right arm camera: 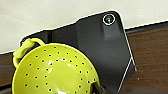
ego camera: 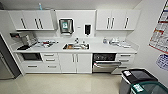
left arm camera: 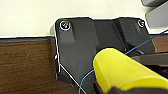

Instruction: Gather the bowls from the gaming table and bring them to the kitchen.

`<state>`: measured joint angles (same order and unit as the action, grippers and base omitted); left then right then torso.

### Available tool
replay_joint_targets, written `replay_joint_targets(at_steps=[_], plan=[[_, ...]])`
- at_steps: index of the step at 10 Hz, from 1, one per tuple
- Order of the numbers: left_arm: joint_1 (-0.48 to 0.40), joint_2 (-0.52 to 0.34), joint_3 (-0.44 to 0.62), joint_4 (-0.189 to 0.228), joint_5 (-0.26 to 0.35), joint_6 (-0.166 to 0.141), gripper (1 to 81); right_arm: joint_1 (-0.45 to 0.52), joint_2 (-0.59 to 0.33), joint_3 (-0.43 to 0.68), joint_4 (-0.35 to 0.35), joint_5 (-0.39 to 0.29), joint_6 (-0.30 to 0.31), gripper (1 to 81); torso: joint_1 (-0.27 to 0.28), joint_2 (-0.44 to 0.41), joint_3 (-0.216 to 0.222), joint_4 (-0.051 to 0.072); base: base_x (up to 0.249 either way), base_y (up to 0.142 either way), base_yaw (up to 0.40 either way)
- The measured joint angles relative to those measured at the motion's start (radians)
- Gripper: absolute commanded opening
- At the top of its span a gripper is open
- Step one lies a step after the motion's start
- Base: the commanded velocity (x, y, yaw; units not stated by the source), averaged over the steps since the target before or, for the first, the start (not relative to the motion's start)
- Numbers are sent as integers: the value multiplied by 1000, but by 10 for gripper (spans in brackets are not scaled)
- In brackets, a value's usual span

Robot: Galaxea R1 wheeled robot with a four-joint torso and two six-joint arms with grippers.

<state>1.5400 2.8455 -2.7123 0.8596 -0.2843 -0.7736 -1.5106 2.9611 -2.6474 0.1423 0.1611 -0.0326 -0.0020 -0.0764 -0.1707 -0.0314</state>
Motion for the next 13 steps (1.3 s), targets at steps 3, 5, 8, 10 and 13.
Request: replay_joint_targets(at_steps=[3,5,8,10,13], plan=[[-16,8,17,0,-8,0,10,14,5,-16,-1,10,0,10,3,1,0,0,170,0,0],[-9,11,21,-3,-6,-2,10,11,34,-1,-5,3,-1,10,3,1,0,0,170,0,0],[2,26,27,0,-8,-1,10,4,23,-7,-5,0,-1,10,3,1,0,0,169,0,0],[-4,21,24,-1,-8,-1,10,7,34,-6,-5,3,-3,10,3,1,0,0,167,0,0],[-4,24,24,0,-10,-1,10,6,36,-5,-5,2,-4,10,3,1,0,0,165,0,0]])
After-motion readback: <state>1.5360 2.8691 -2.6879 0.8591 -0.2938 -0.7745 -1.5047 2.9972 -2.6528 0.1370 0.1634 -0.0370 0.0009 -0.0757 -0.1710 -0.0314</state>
